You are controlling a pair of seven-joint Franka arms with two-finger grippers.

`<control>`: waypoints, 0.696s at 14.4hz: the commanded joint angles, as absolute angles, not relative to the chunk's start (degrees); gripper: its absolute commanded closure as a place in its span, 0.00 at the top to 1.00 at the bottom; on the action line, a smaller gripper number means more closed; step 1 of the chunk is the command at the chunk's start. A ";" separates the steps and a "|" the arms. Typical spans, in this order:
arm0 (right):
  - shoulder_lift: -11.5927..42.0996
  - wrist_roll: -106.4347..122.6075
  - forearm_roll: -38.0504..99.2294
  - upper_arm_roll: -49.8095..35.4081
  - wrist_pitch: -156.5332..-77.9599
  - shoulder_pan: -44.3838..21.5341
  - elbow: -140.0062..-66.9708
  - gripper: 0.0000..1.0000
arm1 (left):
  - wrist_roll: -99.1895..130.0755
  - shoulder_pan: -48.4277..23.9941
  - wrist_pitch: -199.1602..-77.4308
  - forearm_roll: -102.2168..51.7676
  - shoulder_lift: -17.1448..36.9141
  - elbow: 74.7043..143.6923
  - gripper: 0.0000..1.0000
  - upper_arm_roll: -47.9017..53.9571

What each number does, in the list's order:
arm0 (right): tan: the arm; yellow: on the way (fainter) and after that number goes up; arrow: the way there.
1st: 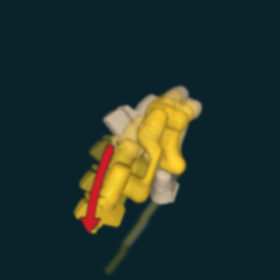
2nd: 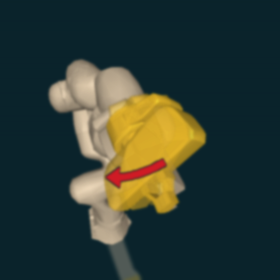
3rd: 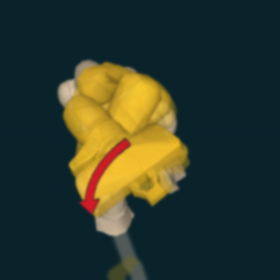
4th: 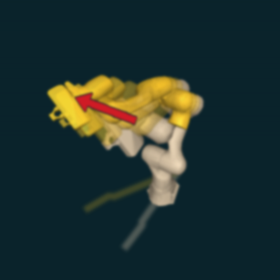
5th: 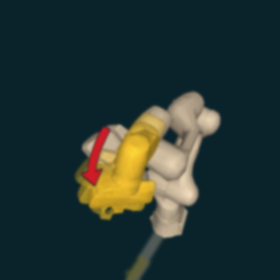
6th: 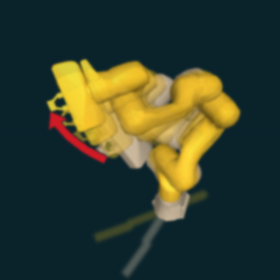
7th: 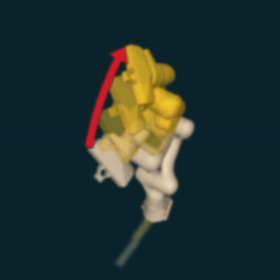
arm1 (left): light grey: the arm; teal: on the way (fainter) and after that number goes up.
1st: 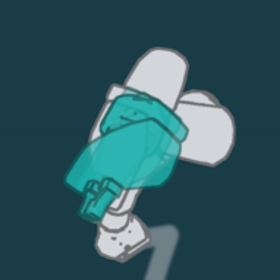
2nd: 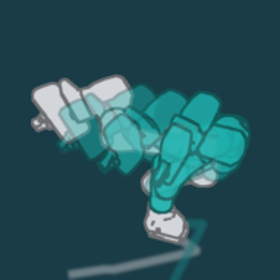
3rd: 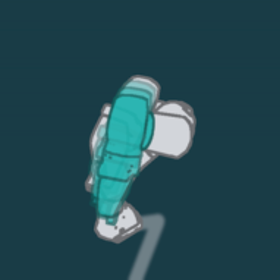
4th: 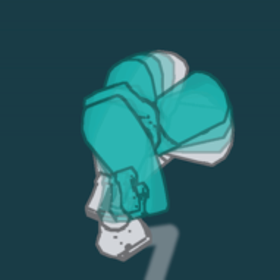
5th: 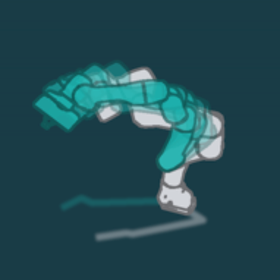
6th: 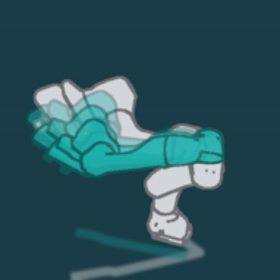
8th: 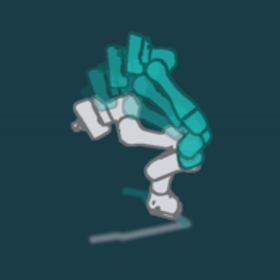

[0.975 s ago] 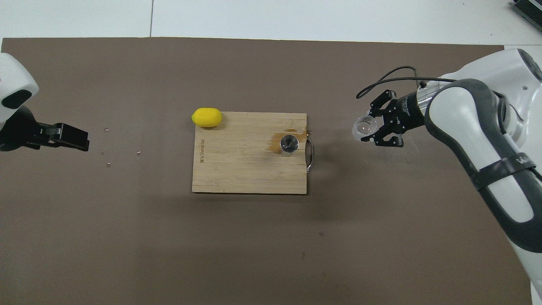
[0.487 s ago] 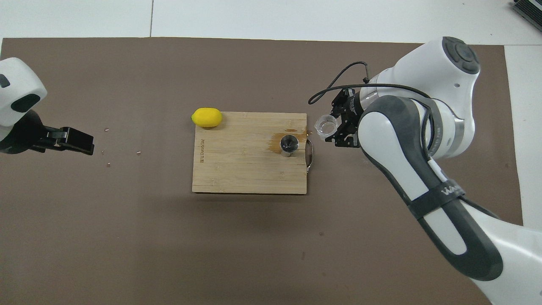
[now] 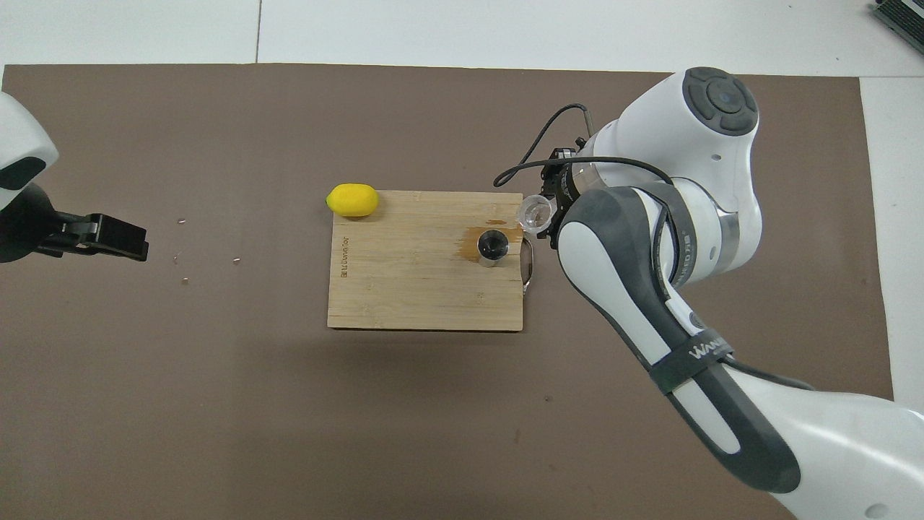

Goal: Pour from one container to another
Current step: 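Carry the clear glass cup with the right gripper above the metal cup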

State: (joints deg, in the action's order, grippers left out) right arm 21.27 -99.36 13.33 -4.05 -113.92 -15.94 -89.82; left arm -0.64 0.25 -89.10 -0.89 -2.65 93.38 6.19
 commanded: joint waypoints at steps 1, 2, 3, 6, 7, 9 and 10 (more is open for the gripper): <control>22.41 -100.55 10.29 -4.04 -116.97 -17.14 -87.89 0.00 | -1.23 -0.26 -88.24 -0.26 -3.95 93.34 1.00 5.54; 22.33 -100.63 9.94 -4.04 -116.98 -17.23 -87.89 0.00 | -1.23 -0.26 -88.33 -0.26 -4.04 93.34 1.00 5.54; 22.32 -100.63 8.89 -4.04 -116.98 -17.57 -87.89 0.00 | -1.14 -0.26 -88.59 -0.26 -4.13 93.34 1.00 5.45; 22.32 -100.72 5.55 -4.04 -116.72 -19.25 -88.15 0.00 | -1.14 -0.26 -89.47 -0.44 -4.04 93.34 1.00 5.45; 22.32 -100.64 4.58 -4.04 -116.54 -19.42 -88.24 0.00 | -1.14 -0.26 -89.56 -0.53 -4.04 93.43 1.00 5.45; 22.24 -100.63 2.65 -4.04 -116.46 -20.12 -88.33 0.00 | -1.06 -0.26 -89.65 -0.53 -4.22 93.78 1.00 5.36; 22.32 -100.63 1.51 -4.13 -116.54 -20.13 -88.33 0.00 | -0.97 -0.26 -90.00 -0.53 -4.22 93.95 1.00 5.36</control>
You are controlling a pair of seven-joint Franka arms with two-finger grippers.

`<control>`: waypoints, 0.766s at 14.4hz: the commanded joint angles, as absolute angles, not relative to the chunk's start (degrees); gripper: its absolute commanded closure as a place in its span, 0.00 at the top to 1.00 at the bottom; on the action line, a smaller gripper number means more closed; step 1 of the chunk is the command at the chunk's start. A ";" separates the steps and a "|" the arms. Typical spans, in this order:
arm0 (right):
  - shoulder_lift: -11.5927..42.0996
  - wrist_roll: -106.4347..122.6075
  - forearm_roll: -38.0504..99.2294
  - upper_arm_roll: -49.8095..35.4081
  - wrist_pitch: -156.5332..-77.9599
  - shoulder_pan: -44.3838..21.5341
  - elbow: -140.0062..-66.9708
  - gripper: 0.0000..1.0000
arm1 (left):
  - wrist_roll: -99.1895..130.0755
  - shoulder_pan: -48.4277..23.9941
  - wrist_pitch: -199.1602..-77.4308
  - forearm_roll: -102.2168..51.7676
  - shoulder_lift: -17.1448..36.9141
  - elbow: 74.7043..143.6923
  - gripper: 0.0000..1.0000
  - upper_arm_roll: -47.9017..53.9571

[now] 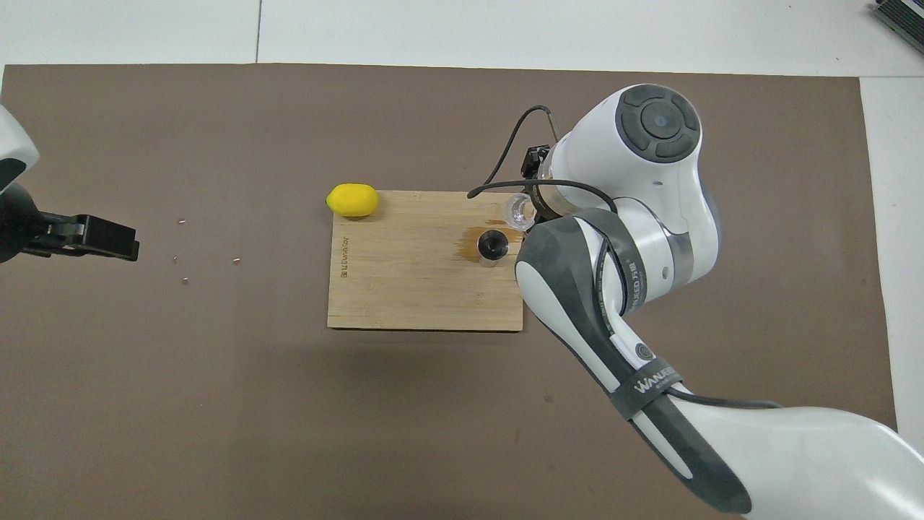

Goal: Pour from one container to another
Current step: 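Carry the clear glass cup with the right gripper above the metal cup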

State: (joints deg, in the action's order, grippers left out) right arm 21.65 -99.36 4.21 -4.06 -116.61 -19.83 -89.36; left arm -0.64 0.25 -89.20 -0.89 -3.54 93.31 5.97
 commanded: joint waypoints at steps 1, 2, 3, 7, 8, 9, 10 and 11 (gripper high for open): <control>22.32 -100.63 0.89 -4.13 -116.72 -20.13 -88.42 0.00 | -0.71 -0.26 -90.78 -0.44 -4.22 94.13 1.00 5.36; 22.32 -100.63 0.44 -4.04 -116.98 -20.21 -88.50 0.00 | -0.53 -0.44 -90.88 -0.44 -4.22 94.04 1.00 5.45; 22.24 -100.63 -0.78 -4.13 -116.98 -20.21 -88.51 0.00 | -0.53 -0.53 -90.97 -0.44 -4.22 94.04 1.00 5.45; 22.32 -100.63 -3.60 -4.13 -117.25 -21.71 -88.94 0.00 | -0.62 -0.79 -90.09 -0.44 -4.22 94.04 1.00 5.54; 22.24 -100.63 -4.65 -4.13 -117.25 -22.41 -89.12 0.00 | -0.62 -0.62 -90.09 -0.44 -4.22 94.04 1.00 5.45; 22.15 -100.63 -5.53 -4.13 -117.16 -22.85 -89.47 0.00 | -0.62 -0.44 -90.09 -0.44 -4.22 94.04 1.00 5.45; 21.97 -100.63 -6.15 -4.13 -117.07 -23.03 -89.65 0.00 | -0.62 -0.35 -90.09 -0.44 -4.22 94.04 1.00 5.54; 21.89 -100.63 -6.94 -4.13 -117.07 -23.11 -89.74 0.00 | -0.62 -0.35 -90.09 -0.44 -4.22 94.04 1.00 5.45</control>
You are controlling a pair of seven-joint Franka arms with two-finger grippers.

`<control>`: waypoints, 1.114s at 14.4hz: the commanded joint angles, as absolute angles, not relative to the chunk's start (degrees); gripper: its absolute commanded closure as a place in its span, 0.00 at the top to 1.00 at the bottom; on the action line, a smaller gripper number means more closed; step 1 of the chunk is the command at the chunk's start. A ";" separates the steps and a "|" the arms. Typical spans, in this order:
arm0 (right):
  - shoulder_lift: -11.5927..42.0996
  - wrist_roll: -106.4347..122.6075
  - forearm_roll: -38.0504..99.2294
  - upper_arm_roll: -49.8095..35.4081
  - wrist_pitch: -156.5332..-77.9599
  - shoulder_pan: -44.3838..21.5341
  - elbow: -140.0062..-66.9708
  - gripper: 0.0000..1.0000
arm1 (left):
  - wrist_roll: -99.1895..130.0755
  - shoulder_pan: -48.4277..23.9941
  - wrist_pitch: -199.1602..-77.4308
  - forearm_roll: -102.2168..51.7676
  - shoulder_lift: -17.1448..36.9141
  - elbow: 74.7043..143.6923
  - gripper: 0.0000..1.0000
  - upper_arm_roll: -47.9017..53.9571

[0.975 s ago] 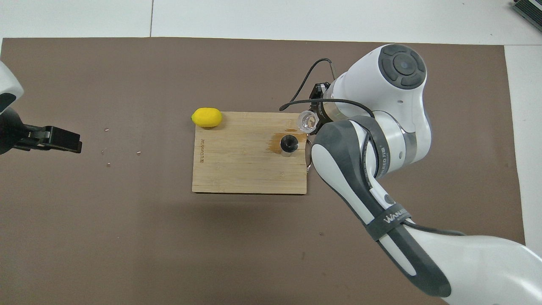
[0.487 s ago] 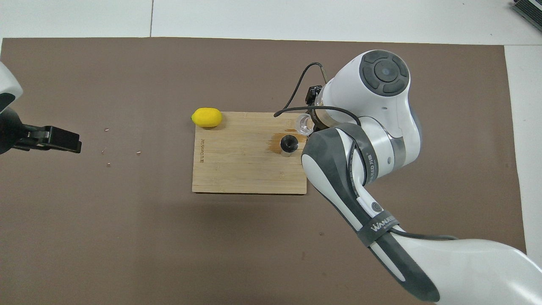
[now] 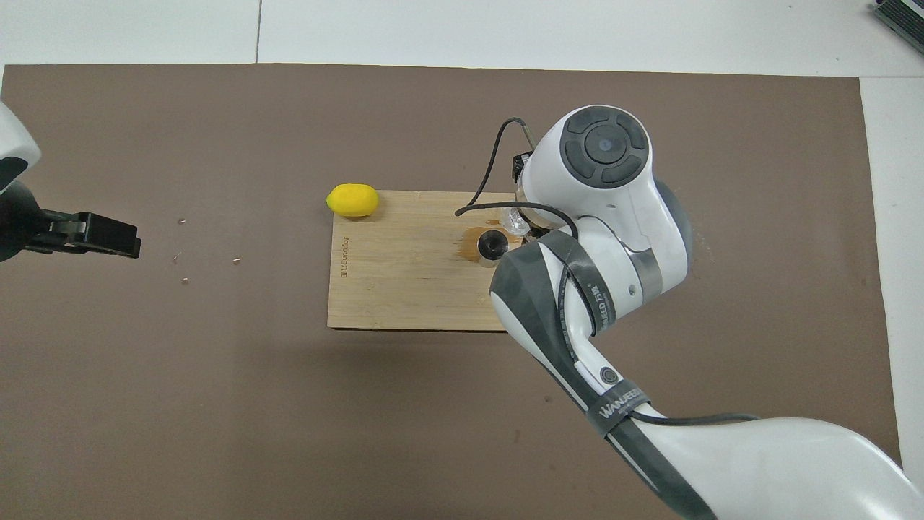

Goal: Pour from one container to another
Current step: 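Tilt the glass cup with the right gripper to pour into the metal cup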

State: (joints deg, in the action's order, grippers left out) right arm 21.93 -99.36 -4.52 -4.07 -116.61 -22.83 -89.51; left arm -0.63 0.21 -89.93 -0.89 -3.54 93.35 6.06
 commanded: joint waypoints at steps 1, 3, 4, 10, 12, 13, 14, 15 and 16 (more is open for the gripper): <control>21.88 -100.63 -7.64 -4.13 -116.98 -23.12 -89.74 0.00 | -0.62 -0.35 -90.09 -0.44 -4.22 94.04 1.00 5.45; 21.71 -100.63 -8.87 -4.13 -116.63 -24.25 -89.82 0.00 | -0.62 -0.35 -90.09 -0.44 -4.22 94.04 1.00 5.45; 21.62 -100.63 -9.75 -4.13 -116.28 -24.34 -89.82 0.00 | -0.62 -0.35 -90.09 -0.44 -4.22 94.04 1.00 5.54; 21.18 -100.63 -13.27 -4.13 -116.19 -25.84 -90.52 0.00 | -0.62 -0.35 -90.09 -0.44 -4.31 94.04 1.00 5.54; 21.09 -100.55 -14.32 -4.13 -116.19 -25.84 -90.61 0.00 | -0.62 -0.35 -90.09 -0.44 -4.22 94.04 1.00 5.54; 21.01 -100.63 -14.41 -4.13 -116.19 -25.93 -90.79 0.00 | -0.62 -0.35 -90.09 -0.44 -4.22 94.04 1.00 5.45; 20.92 -100.63 -14.68 -4.13 -116.19 -25.93 -90.97 0.00 | -0.62 -0.35 -90.09 -0.44 -4.22 94.04 1.00 5.45; 20.83 -100.55 -15.37 -4.13 -116.19 -25.93 -91.14 0.00 | -0.62 -0.35 -90.09 -0.44 -4.22 94.04 1.00 5.54; 20.66 -100.55 -15.90 -4.13 -116.10 -25.93 -91.40 0.00 | -0.62 -0.35 -90.09 -0.44 -4.31 94.04 1.00 5.45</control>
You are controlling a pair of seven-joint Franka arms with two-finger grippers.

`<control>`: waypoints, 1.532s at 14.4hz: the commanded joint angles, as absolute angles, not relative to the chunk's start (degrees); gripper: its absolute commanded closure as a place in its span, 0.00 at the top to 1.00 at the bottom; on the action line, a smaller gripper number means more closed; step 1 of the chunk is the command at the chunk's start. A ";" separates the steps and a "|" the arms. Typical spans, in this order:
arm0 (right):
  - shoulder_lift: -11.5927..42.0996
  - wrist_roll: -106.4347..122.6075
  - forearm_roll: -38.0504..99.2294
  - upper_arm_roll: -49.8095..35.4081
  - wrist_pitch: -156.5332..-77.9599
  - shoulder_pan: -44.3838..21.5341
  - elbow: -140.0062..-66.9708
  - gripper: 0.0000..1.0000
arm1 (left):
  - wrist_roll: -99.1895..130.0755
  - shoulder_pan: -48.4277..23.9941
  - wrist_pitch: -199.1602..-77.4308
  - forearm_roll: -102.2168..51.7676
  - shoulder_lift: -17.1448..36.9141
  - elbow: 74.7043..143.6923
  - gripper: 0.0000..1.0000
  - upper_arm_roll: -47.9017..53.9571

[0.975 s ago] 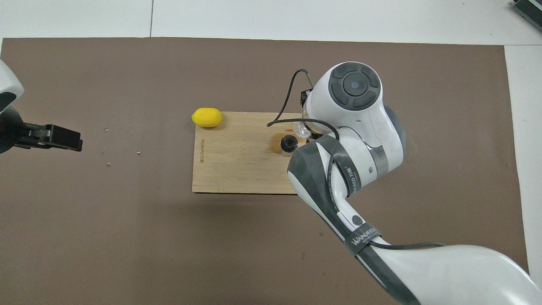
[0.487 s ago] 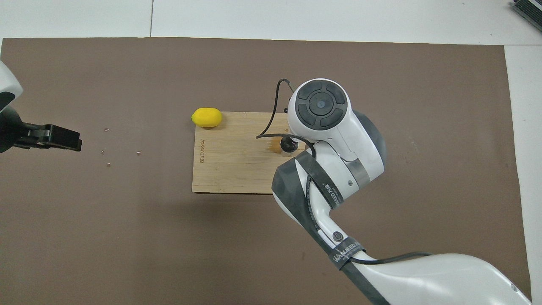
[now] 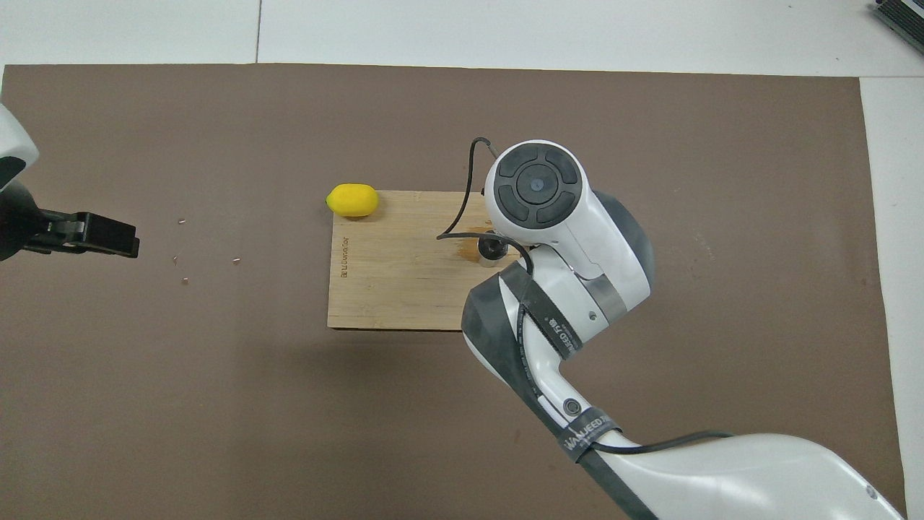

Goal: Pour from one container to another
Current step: 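Tilt the glass cup with the right gripper to pour into the metal cup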

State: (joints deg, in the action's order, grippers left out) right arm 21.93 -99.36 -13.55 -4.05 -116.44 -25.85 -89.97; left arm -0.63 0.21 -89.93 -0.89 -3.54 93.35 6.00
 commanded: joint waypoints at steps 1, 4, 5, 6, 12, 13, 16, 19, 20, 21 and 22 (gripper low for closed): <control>20.48 -100.55 -16.17 -4.13 -116.02 -26.10 -91.67 0.00 | -0.62 -0.35 -90.09 -0.44 -4.22 94.04 1.00 5.45; 19.78 -100.37 -18.10 -4.13 -115.93 -26.98 -92.90 0.00 | -0.62 -0.35 -90.09 -0.44 -4.22 94.04 1.00 5.54; 19.69 -100.28 -18.54 -4.13 -115.93 -27.07 -93.07 0.00 | -0.62 -0.35 -90.09 -0.44 -4.22 94.04 1.00 5.45; 19.69 -100.28 -18.98 -4.13 -115.93 -27.16 -93.16 0.00 | -0.62 -0.35 -90.09 -0.44 -4.22 94.04 1.00 5.54; 19.25 -100.02 -21.00 -4.22 -115.93 -27.33 -93.87 0.00 | -0.62 -0.35 -90.09 -0.44 -4.22 94.04 1.00 5.45; 19.25 -100.02 -21.27 -4.13 -115.93 -27.94 -93.87 0.00 | -0.62 -0.35 -90.09 -0.44 -4.22 94.04 1.00 5.45; 18.98 -100.02 -21.53 -4.13 -115.84 -28.12 -94.22 0.00 | -0.62 -0.35 -90.09 -0.44 -4.22 94.04 1.00 5.45; 18.81 -100.02 -22.85 -4.13 -115.75 -28.21 -94.48 0.00 | -0.62 -0.35 -90.09 -0.44 -4.22 94.04 1.00 5.45; 18.81 -100.02 -23.03 -4.13 -115.75 -28.39 -94.57 0.00 | -0.62 -0.35 -90.09 -0.44 -4.22 94.04 1.00 5.54; 18.55 -100.02 -23.64 -4.13 -115.75 -28.39 -94.74 0.00 | -0.62 -0.35 -90.09 -0.44 -4.22 94.04 1.00 5.45; 18.46 -100.02 -24.08 -4.13 -115.75 -28.48 -95.09 0.00 | -0.62 -0.35 -90.09 -0.44 -4.31 94.04 1.00 5.45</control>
State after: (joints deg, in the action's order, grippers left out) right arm 20.62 -99.36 -22.03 -4.08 -116.02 -28.22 -92.67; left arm -0.63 0.21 -89.93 -0.89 -3.54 93.35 5.99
